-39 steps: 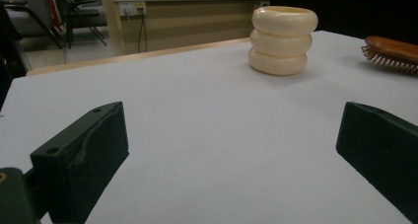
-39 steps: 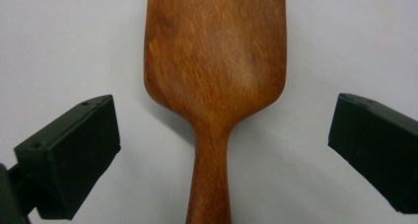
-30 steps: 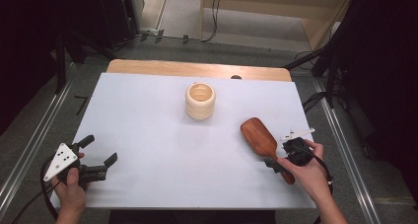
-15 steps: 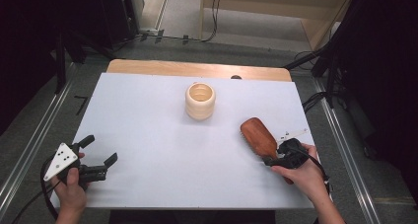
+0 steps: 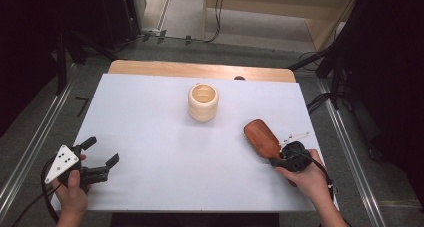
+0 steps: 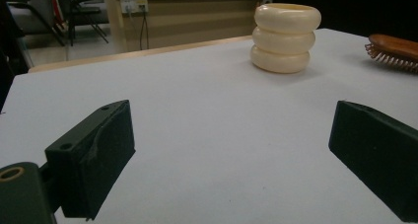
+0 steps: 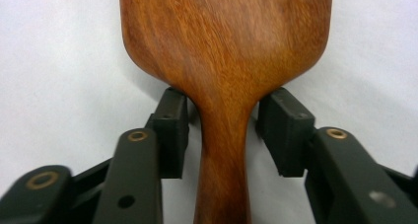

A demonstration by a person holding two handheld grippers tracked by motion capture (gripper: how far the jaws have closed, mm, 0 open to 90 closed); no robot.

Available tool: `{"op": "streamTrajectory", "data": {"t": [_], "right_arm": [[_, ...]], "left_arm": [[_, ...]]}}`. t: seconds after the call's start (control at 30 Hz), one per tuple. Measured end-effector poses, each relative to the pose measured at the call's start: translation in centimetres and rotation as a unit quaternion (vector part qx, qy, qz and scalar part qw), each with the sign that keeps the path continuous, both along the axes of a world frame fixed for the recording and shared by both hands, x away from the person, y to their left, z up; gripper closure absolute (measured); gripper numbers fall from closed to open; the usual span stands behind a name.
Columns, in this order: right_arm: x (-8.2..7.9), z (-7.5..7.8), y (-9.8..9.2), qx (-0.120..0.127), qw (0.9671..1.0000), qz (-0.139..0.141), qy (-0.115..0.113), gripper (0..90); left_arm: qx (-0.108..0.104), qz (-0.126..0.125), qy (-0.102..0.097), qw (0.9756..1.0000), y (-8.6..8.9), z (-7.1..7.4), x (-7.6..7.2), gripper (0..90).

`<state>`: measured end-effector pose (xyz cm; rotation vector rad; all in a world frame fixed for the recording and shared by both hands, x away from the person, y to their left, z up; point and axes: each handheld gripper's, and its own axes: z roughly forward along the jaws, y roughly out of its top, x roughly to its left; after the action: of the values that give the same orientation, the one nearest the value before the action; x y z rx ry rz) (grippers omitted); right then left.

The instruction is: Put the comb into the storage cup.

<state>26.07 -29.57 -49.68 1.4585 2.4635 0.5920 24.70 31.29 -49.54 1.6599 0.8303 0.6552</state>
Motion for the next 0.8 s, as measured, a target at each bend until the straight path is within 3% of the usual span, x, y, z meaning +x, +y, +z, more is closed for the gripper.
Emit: {"op": "streamTrajectory", "data": {"t": [0.17,0.37,0.8], "right_arm": [[-0.14,0.03,-0.23,0.003,1.0000,-0.003,0.003,66.3],[-0.18,0.09,-0.36,0.007,1.0000,0.000,0.007,69.8],[-1.03,-0.38,-0.68,0.017,0.9993,0.006,-0.032,70.3]], "left_arm": [[0.001,-0.001,0.000,1.0000,-0.02,0.00,0.00,3.6],[0.001,-0.001,0.000,1.0000,-0.03,0.00,0.00,3.7],[0.001,0.000,-0.001,1.0000,0.01,0.01,0.00,3.7]]}}
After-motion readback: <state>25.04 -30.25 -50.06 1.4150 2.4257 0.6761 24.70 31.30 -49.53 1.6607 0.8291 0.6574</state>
